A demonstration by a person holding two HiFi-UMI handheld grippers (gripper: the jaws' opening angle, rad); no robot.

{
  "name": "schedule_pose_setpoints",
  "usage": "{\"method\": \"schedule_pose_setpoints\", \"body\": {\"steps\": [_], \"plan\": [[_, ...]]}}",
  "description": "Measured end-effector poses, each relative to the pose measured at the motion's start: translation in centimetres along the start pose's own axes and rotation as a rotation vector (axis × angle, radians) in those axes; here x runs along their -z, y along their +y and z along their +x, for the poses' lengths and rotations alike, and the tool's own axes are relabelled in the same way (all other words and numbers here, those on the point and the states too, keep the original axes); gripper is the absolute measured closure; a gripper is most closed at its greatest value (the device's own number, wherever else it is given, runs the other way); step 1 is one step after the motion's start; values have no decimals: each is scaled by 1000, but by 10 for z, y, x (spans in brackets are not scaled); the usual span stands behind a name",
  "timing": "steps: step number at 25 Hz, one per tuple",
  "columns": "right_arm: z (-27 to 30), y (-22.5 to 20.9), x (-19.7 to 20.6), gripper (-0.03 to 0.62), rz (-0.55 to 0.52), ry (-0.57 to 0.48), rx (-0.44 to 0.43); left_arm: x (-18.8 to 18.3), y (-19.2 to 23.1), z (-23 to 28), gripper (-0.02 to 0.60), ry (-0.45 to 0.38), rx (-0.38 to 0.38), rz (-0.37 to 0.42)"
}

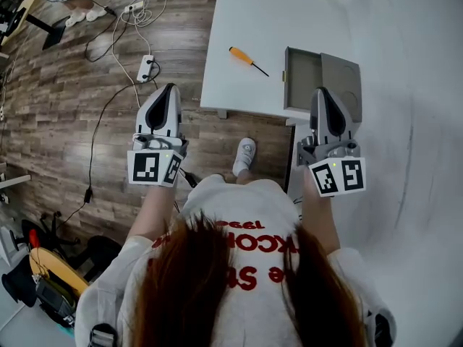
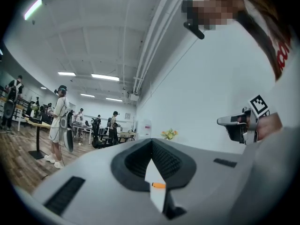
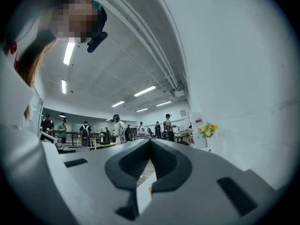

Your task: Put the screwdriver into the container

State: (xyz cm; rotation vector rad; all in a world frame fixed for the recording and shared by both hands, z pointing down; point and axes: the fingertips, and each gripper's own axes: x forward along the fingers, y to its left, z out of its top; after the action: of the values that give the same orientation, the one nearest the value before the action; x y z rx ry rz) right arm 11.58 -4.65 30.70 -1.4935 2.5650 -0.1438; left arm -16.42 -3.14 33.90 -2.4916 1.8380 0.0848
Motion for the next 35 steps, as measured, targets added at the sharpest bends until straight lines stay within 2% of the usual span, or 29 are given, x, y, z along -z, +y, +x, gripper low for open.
{"method": "schedule_pose_setpoints", "body": {"steps": [11, 18, 25, 35], "plan": [[48, -62, -12, 589, 17, 8, -75, -4, -10, 66, 577, -7, -80, 15], [72, -74, -17, 589, 42, -1, -108, -5, -13, 91, 577, 8, -94, 31], [103, -75, -10, 589, 51, 9, -111, 0, 1, 122, 577, 14, -57, 35], [161, -81, -20, 589, 13, -18, -63, 8, 16, 186, 577, -1, 77, 31]]}}
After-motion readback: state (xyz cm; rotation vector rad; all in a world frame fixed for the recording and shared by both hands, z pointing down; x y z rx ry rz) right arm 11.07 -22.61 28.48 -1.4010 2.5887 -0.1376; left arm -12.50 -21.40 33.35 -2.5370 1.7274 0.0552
